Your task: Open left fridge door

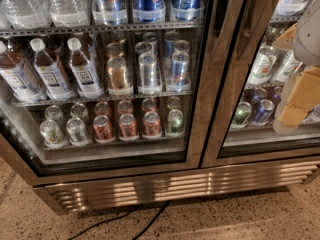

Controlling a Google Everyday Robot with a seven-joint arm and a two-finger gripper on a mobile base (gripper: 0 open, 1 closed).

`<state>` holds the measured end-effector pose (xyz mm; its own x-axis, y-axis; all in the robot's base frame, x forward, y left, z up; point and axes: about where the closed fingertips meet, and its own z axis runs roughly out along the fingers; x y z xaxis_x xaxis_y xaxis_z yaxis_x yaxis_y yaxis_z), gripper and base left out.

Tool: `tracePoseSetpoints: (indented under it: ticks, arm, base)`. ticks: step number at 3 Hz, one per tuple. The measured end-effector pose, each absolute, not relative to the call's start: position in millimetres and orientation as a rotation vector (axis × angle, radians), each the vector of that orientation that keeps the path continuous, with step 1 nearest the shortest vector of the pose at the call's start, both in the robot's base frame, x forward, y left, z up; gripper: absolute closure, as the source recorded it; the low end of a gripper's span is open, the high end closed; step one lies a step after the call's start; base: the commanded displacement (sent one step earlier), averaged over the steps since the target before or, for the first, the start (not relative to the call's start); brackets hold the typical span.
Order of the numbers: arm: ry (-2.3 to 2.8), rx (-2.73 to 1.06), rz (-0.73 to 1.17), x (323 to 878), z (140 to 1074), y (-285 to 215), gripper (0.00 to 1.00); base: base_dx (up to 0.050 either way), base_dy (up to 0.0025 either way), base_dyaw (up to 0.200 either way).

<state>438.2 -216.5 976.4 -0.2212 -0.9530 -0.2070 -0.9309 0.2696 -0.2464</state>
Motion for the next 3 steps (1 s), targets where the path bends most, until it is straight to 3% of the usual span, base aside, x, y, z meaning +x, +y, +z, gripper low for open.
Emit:
tracePoseSetpoints:
  ticks: [2,3]
  arm:
    - [2.229,-1.730,-0.100,442,978,-214,0.00]
    - [2.146,-1.684,-0.012,449,994,-218,0.00]
  base:
    - [0.000,0.00000,0.000]
    - [0.000,0.00000,0.000]
